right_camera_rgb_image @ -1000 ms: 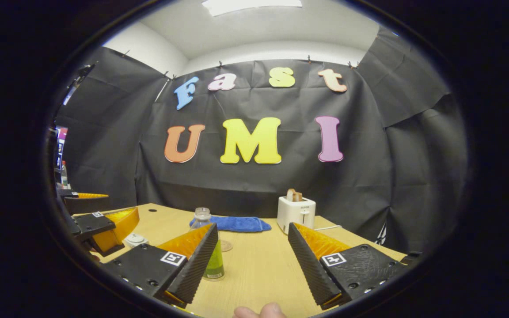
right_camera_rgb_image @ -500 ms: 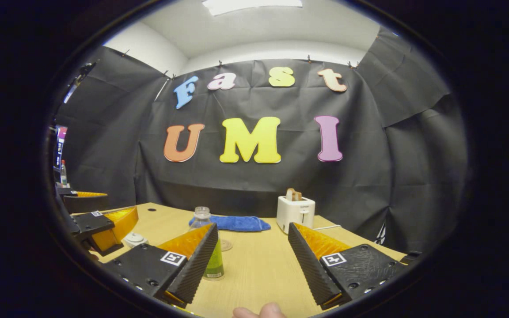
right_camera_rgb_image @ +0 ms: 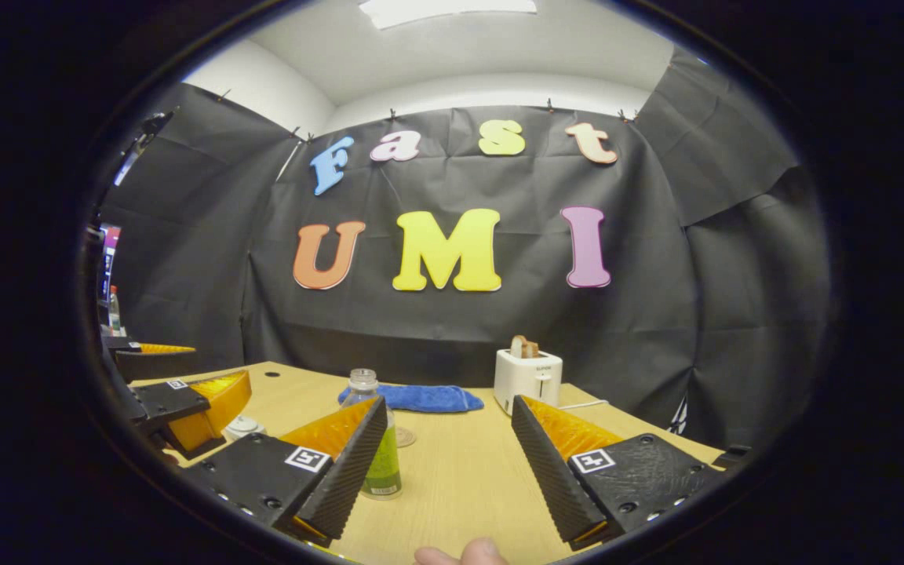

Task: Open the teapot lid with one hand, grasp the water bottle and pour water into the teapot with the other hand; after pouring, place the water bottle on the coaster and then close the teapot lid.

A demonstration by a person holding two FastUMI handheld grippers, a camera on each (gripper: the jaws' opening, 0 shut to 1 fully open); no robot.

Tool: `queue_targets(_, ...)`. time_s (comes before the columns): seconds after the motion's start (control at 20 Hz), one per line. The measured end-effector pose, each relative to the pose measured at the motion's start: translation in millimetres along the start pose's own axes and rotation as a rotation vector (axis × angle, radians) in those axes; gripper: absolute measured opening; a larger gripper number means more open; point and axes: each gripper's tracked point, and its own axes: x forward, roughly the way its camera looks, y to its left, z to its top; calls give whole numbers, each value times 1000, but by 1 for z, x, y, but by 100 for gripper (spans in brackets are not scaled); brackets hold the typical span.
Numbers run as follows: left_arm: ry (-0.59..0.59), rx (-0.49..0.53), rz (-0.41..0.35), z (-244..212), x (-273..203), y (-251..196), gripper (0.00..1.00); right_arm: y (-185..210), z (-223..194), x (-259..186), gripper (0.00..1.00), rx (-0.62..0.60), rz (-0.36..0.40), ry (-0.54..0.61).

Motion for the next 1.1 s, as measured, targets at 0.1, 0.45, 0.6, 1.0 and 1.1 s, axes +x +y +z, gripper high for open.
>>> queue_targets(0.1, -3, -3, 0, 0, 0, 0, 100, -2, 0, 0, 95, 0, 2, -2)
queue_targets(0.45, 30, -3, 54, -20, 0, 30, 100, -7, -23, 12, 95, 24, 20, 40)
queue_targets(0.6, 58, 8, 76, -38, 1, 48, 99, -13, -43, 16, 97, 30, 17, 85)
queue_targets(1.0, 176, -17, 60, -82, 39, 61, 97, -41, -59, 21, 95, 13, -29, 128)
queue_targets(1.1, 226, -20, 67, -94, 51, 67, 95, -46, -61, 24, 95, 6, -43, 128)
